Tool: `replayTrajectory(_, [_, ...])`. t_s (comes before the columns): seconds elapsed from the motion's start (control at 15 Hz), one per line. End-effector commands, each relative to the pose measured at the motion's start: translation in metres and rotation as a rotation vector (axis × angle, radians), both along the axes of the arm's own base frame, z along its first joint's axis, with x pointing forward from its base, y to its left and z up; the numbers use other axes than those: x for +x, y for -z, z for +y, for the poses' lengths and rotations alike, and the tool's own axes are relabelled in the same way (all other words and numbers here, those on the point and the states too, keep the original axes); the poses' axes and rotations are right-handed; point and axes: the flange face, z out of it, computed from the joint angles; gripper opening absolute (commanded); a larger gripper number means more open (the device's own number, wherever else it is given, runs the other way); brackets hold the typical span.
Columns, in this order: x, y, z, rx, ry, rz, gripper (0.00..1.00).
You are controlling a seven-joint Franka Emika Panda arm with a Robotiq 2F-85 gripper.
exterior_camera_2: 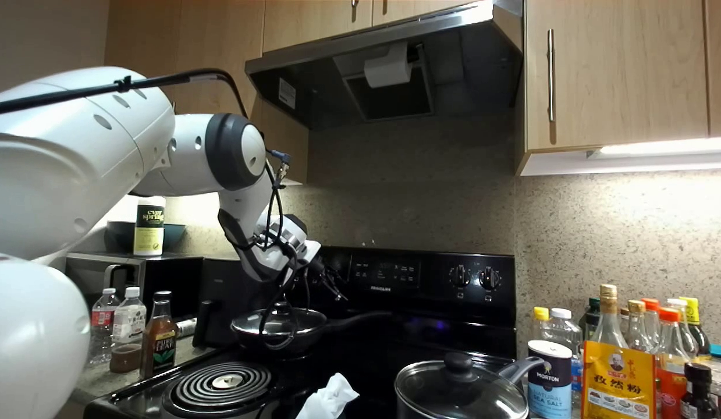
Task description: Move the pan on the left to the back left plate on the stove
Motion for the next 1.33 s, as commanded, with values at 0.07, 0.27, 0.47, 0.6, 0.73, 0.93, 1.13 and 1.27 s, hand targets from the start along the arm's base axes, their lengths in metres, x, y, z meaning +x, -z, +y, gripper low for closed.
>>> replayTrajectory(0.07, [-0.03, -0.052, 0.002, 0.064, -0.043, -0.048, 1.0])
replayTrajectory(0.27, [-0.017, -0.053, 0.007, 0.049, -0.033, -0.042, 1.0])
replayTrajectory(0.47, [-0.021, -0.053, 0.005, 0.05, -0.035, -0.035, 1.0])
replayTrajectory(0.6, [-0.022, -0.051, 0.005, 0.049, -0.036, -0.031, 1.0])
replayTrajectory(0.73, [-0.03, -0.053, 0.014, 0.072, -0.082, -0.006, 1.0])
replayTrajectory(0.93, [-0.054, -0.055, 0.041, 0.127, -0.184, 0.061, 1.0])
replayTrajectory(1.13, [-0.082, -0.056, 0.069, 0.154, -0.313, 0.116, 1.0])
replayTrajectory(1.27, [-0.097, -0.062, 0.078, 0.158, -0.384, 0.13, 1.0])
